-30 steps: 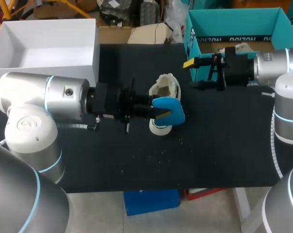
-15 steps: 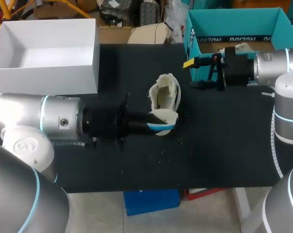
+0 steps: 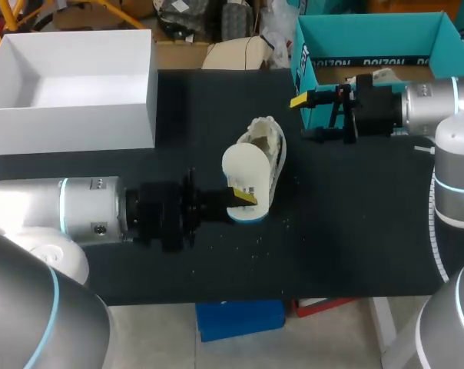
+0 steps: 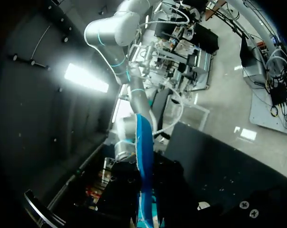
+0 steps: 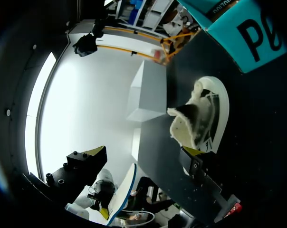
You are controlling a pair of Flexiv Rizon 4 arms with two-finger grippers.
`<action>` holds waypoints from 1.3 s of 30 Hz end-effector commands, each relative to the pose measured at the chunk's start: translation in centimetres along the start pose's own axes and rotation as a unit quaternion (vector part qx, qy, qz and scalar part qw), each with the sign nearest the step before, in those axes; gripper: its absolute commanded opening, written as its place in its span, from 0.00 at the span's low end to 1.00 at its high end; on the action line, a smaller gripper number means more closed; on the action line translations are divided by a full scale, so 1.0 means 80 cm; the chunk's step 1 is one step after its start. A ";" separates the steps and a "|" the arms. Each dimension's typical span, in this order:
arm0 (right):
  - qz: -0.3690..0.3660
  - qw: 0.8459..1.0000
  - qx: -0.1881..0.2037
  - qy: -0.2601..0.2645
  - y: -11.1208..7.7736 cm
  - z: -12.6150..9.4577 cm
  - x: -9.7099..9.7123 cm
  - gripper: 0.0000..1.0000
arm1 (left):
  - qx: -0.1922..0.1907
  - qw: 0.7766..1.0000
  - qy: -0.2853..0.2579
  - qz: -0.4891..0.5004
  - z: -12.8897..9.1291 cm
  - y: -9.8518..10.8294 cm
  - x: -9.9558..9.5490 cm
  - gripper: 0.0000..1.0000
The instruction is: Take the shoe out of the shoebox, open the shoe tongue, remove and reinsert the insole, then place the shoe into the shoebox
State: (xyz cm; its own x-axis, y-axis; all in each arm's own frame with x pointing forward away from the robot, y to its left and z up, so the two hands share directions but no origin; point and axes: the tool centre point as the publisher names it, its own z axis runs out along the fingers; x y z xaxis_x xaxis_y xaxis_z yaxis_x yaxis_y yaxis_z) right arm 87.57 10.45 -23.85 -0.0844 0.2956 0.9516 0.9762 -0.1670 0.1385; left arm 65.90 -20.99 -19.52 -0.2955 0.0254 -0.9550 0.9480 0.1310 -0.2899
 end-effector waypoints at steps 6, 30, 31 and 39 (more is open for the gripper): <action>0.000 1.000 -0.001 0.000 0.000 0.002 -0.001 1.00 | -0.030 0.990 -0.042 0.128 -0.009 -0.031 0.022 0.00; 0.000 1.000 -0.001 0.000 0.000 0.002 -0.001 1.00 | 0.006 0.971 -0.046 0.236 -0.002 0.098 0.061 0.00; 0.000 1.000 -0.001 0.000 0.000 0.002 -0.001 1.00 | 0.004 0.971 -0.042 0.237 -0.001 0.102 0.062 0.00; 0.000 1.000 -0.001 0.000 0.000 0.002 -0.001 1.00 | 0.003 0.967 -0.034 0.251 0.022 0.155 0.062 0.00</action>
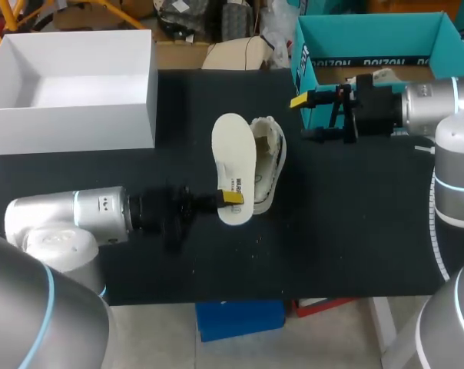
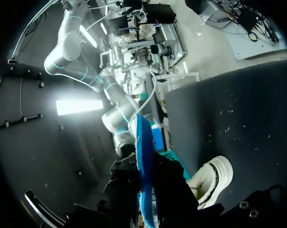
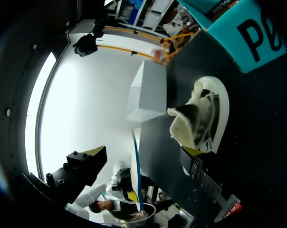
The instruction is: Take the shoe out of the shoebox, open the shoe tongue, remove and reinsert the insole, then place the shoe into the shoebox
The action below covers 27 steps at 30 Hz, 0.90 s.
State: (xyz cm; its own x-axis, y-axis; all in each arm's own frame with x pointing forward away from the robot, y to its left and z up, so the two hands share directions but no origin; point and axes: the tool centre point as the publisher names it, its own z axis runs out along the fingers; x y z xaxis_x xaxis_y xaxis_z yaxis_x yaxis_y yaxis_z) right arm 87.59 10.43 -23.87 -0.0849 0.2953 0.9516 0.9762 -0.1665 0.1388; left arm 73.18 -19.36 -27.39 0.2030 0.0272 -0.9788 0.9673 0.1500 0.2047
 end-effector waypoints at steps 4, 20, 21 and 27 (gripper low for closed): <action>0.000 1.000 -0.001 0.000 -0.001 0.002 0.000 1.00 | 0.026 1.000 -0.006 0.012 0.040 0.055 0.021 0.00; 0.000 1.000 -0.001 0.000 -0.001 0.002 0.000 1.00 | 0.037 0.999 -0.017 0.025 0.057 0.061 0.017 0.00; -0.011 1.000 0.008 -0.002 0.000 0.000 0.000 1.00 | 0.037 0.999 -0.017 0.025 0.057 0.061 0.017 0.00; -0.082 0.993 0.070 0.041 0.006 0.015 0.003 1.00 | 0.037 0.999 -0.017 0.025 0.057 0.061 0.017 0.00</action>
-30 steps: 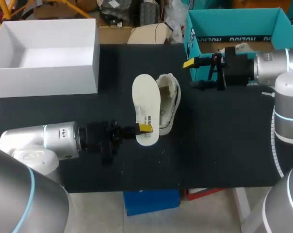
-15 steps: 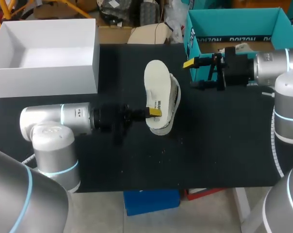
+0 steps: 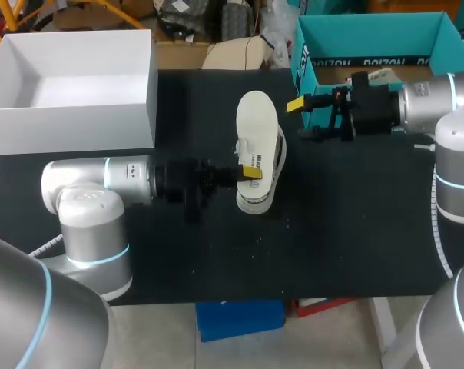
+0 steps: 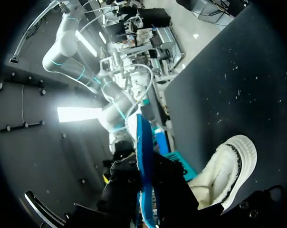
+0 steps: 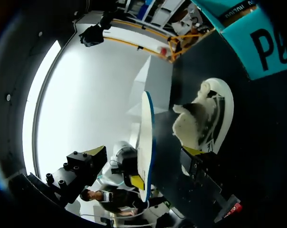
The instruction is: Take the shoe out of the shoebox, open the shoe tongue, remove and reinsert the insole, then place the shoe into the shoebox
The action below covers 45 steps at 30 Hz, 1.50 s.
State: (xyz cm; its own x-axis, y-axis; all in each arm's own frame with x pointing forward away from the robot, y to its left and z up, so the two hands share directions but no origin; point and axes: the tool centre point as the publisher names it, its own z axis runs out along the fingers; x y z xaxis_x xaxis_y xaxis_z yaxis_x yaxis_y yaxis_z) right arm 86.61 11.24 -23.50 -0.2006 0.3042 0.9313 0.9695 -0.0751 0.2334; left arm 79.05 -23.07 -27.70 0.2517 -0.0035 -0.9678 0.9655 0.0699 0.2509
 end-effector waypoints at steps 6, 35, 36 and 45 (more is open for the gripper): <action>-0.052 0.991 0.101 0.065 0.015 0.032 -0.015 1.00 | -0.003 1.000 0.001 0.002 0.000 -0.002 0.000 0.00; -0.005 0.997 0.060 0.052 -0.013 0.083 -0.022 0.43 | -0.003 1.000 0.001 0.002 0.000 -0.002 0.000 0.00; -0.006 0.997 0.060 0.052 -0.013 0.085 -0.023 0.40 | -0.003 1.000 0.001 0.002 0.000 -0.002 0.000 0.00; -0.004 0.996 0.074 0.049 -0.014 0.092 -0.023 0.00 | -0.003 1.000 0.001 0.002 0.000 -0.002 0.000 0.00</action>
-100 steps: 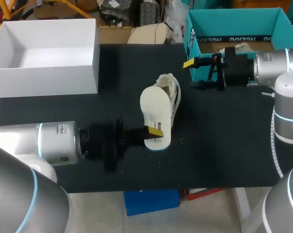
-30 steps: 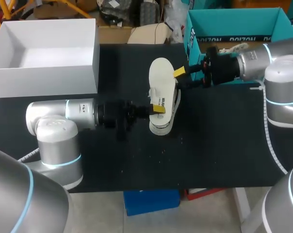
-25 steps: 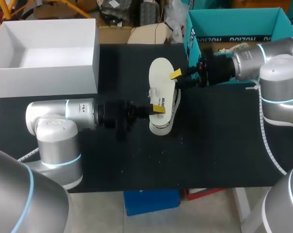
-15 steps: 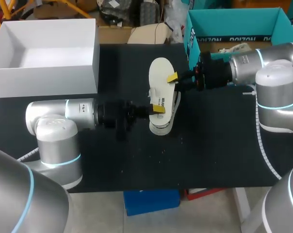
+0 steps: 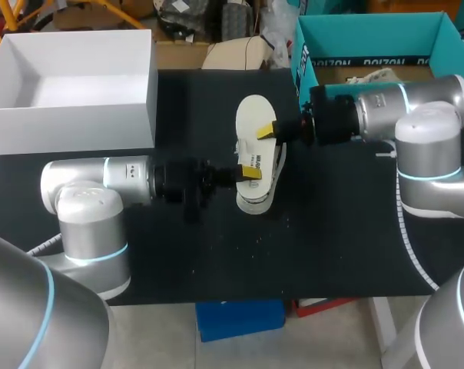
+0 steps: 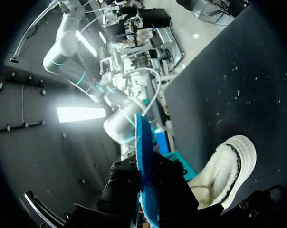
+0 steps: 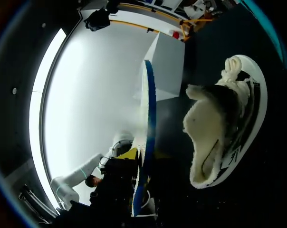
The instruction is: Take the shoe out of the shoebox, open the shoe tongue, remove and reinsert the insole, then place the shoe into the shoebox
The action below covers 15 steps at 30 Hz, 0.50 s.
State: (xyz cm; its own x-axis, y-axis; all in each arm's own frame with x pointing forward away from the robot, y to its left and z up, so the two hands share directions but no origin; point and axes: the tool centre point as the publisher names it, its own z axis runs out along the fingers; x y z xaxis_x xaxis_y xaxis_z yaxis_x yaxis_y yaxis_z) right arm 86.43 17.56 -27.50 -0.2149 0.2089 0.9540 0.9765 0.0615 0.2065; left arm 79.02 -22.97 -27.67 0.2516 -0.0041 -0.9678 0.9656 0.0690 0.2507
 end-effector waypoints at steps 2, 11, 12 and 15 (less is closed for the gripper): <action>0.001 1.000 0.004 -0.001 0.006 0.003 -0.001 0.00 | -0.003 1.000 0.002 0.002 0.001 -0.002 0.000 0.00; 0.001 1.000 0.004 -0.001 0.006 0.003 -0.001 0.00 | 0.030 0.957 0.259 0.131 -0.064 0.017 -0.076 1.00; 0.001 1.000 0.004 -0.001 0.006 0.003 -0.001 0.00 | 0.045 0.944 0.297 0.133 -0.072 0.014 -0.080 1.00; 0.001 1.000 0.004 -0.001 0.006 0.003 -0.001 0.00 | 0.091 0.898 0.402 0.154 -0.095 0.006 -0.087 1.00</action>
State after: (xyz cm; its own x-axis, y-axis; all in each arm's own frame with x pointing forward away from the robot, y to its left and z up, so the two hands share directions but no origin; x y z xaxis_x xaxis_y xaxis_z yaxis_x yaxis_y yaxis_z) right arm 86.85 17.74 -27.45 -0.2138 0.2113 0.9537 0.9766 0.0687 0.2037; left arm 79.23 -19.44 -23.37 0.4093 0.2380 -0.8808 0.9044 0.0212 0.4261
